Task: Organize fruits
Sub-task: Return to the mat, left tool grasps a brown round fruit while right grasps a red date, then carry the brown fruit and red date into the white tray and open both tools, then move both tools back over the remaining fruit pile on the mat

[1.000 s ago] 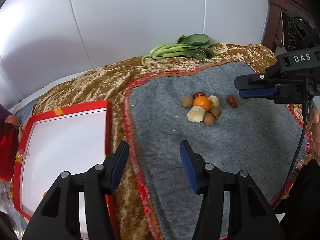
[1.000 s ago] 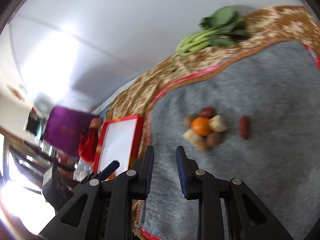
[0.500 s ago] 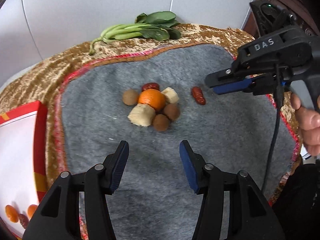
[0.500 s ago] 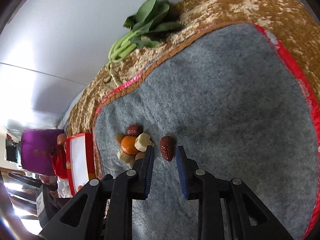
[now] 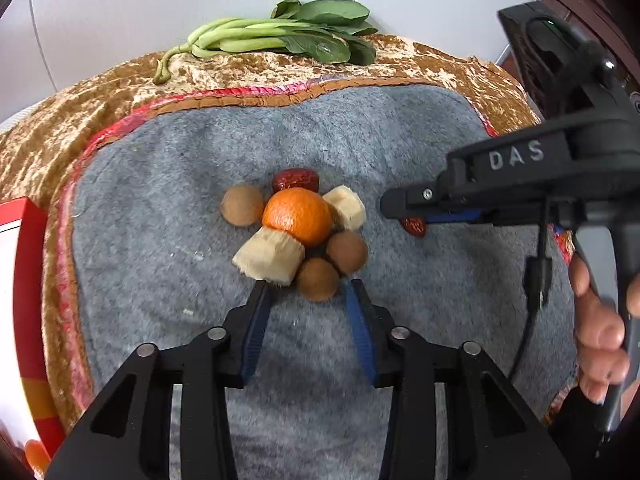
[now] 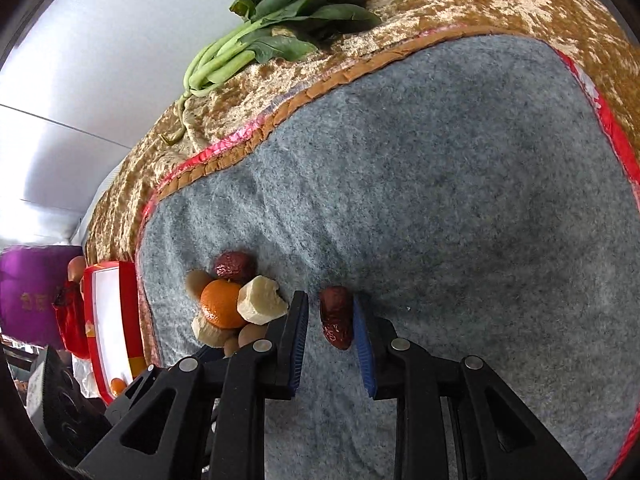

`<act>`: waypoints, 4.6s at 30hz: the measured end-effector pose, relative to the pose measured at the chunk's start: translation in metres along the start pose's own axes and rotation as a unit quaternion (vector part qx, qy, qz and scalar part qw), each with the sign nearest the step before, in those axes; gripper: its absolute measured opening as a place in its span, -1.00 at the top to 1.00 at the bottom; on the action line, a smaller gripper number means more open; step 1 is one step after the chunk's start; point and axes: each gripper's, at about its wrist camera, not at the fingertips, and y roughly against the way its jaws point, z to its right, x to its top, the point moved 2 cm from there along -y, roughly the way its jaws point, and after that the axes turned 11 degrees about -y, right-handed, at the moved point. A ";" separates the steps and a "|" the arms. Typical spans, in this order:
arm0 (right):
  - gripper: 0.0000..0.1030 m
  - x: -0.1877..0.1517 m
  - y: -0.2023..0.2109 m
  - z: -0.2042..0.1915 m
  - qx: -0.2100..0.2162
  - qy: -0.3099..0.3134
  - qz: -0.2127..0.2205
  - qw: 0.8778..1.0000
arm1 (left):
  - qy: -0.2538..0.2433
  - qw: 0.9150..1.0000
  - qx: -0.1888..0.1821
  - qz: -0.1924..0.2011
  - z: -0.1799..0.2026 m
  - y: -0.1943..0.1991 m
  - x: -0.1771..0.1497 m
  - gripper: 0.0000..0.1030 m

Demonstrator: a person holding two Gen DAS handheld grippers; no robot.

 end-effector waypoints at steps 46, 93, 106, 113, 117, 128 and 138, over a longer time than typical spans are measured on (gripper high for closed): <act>0.69 -0.075 0.015 -0.080 0.100 0.109 -0.020 0.989 | 0.054 0.988 0.110 0.093 -0.056 0.110 -0.042 0.63; 0.68 -0.236 -0.026 -0.209 0.168 0.375 0.026 0.911 | 0.189 0.943 0.262 0.077 -0.147 0.172 -0.152 0.63; 0.62 -0.249 -0.038 -0.211 0.156 0.400 0.014 0.903 | 0.216 0.937 0.268 0.059 -0.159 0.169 -0.161 0.63; 0.61 -0.234 -0.022 -0.206 0.172 0.374 0.025 0.911 | 0.220 0.934 0.277 0.054 -0.160 0.169 -0.160 0.57; 0.60 -0.216 -0.013 -0.197 0.177 0.347 0.035 0.920 | 0.213 0.935 0.279 0.057 -0.154 0.167 -0.154 0.24; 0.56 -0.150 0.017 -0.145 0.176 0.252 0.061 0.950 | 0.159 0.949 0.264 0.071 -0.114 0.152 -0.116 0.00; 0.56 -0.062 0.039 -0.055 0.154 0.077 0.073 0.982 | 0.085 0.966 0.232 0.072 -0.062 0.127 -0.080 -0.12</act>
